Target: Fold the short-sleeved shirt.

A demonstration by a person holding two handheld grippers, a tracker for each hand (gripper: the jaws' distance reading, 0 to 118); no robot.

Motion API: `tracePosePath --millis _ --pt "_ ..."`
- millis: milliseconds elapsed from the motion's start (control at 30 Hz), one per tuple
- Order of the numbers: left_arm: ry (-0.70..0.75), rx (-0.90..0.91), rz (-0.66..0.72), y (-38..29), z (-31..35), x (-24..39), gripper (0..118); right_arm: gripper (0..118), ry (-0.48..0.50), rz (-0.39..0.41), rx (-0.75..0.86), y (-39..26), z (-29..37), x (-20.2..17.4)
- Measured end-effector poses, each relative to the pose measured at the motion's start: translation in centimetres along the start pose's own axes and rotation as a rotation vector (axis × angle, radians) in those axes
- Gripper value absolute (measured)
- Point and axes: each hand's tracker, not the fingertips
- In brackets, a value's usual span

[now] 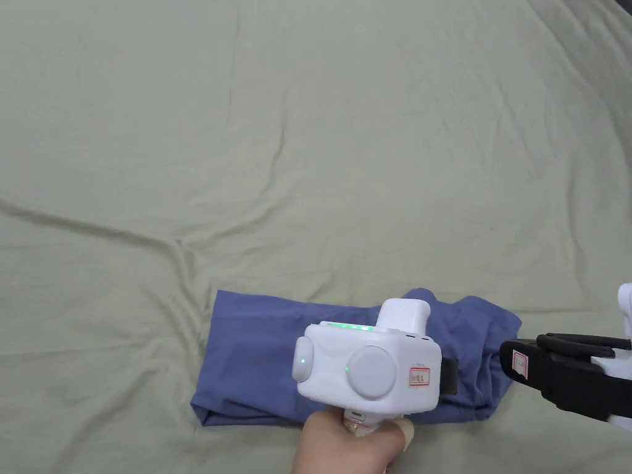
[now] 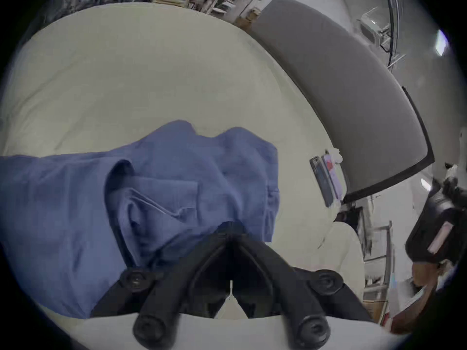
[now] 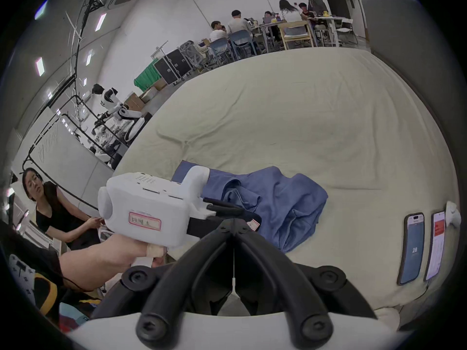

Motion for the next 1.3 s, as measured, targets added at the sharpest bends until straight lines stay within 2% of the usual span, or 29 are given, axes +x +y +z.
tracePosePath --millis 100,167,200,233,267,300,333,400,467,533,633,667,733,833,933,967,1000,1067,1133,1233,1300 --pt "-0.243 0.127 0.177 0.4 5.0 -4.2 0 3 0.033 0.008 0.021 0.3 0.5 -0.2" --pt "-0.386 0.185 0.237 0.4 8.6 -8.1 3 3 0.071 0.008 0.029 0.6 0.6 -0.2" --pt "-0.44 0.2 0.257 0.3 11.1 -10.8 52 3 0.09 0.005 0.03 0.7 0.5 -0.2" --pt "-0.447 0.209 0.271 0.0 12.6 -12.8 107 3 0.103 0.005 0.03 0.7 0.3 -0.3" --pt "-0.417 0.2 0.271 -0.5 14.0 -15.0 118 3 0.115 0.006 0.029 0.8 0.1 -0.3" --pt "-0.404 0.381 0.308 -1.3 15.8 -17.5 118 3 0.119 0.007 0.027 0.9 -0.1 -0.4" --pt "-0.385 0.28 0.332 -2.5 16.8 -19.5 118 3 0.125 0.007 0.025 0.9 -0.3 -0.5" --pt "-0.396 0.251 0.421 -4.1 17.4 -23.8 118 3 0.152 0.005 0.02 0.8 -0.8 -0.8" --pt "-0.308 0.222 0.499 -4.5 16.3 -26.4 118 3 0.172 -0.001 0.012 0.8 -1.1 -1.2" --pt "-0.245 0.199 0.506 -5.2 15.1 -28.3 118 3 0.177 0.002 0.006 0.7 -1.3 -1.6" --pt "-0.259 0.178 0.518 -5.1 12.8 -28.2 118 3 0.173 0.024 -0.011 0.8 -1.4 -2.2" --pt "-0.284 0.203 0.49 -4.9 12.6 -27.5 118 3 0.175 0.03 -0.017 0.9 -1.4 -2.3" --pt "-0.24 0.188 0.403 -3.8 12.7 -26.8 118 3 0.176 0.044 -0.022 1.0 -1.4 -2.6" --pt "-0.296 0.23 0.445 -4.0 12.2 -26.6 118 3 0.187 0.048 -0.031 1.2 -1.8 -2.9" --pt "-0.488 0.247 0.496 -4.0 11.4 -25.9 118 3 0.198 0.054 -0.037 1.2 -2.3 -3.2" --pt "-0.477 0.219 0.495 -3.9 10.5 -25.6 118 3 0.201 0.056 -0.041 1.2 -2.4 -3.3" --pt "-0.471 0.205 0.489 -4.2 10.0 -25.7 103 3 0.203 0.058 -0.043 1.2 -2.5 -3.4" --pt "-0.414 0.204 0.514 -4.3 8.6 -26.0 12 3 0.204 0.062 -0.048 1.2 -2.7 -3.6" --pt "-0.468 0.168 0.647 -5.6 7.7 -27.3 12 3 0.201 0.065 -0.051 1.1 -2.6 -3.6" --pt "-0.432 0.251 0.547 -4.9 10.8 -27.4 12 3 0.193 0.072 -0.049 1.1 -2.2 -3.6" --pt "-0.435 0.259 0.531 -5.6 13.6 -27.0 12 3 0.188 0.069 -0.047 1.1 -2.1 -3.5"
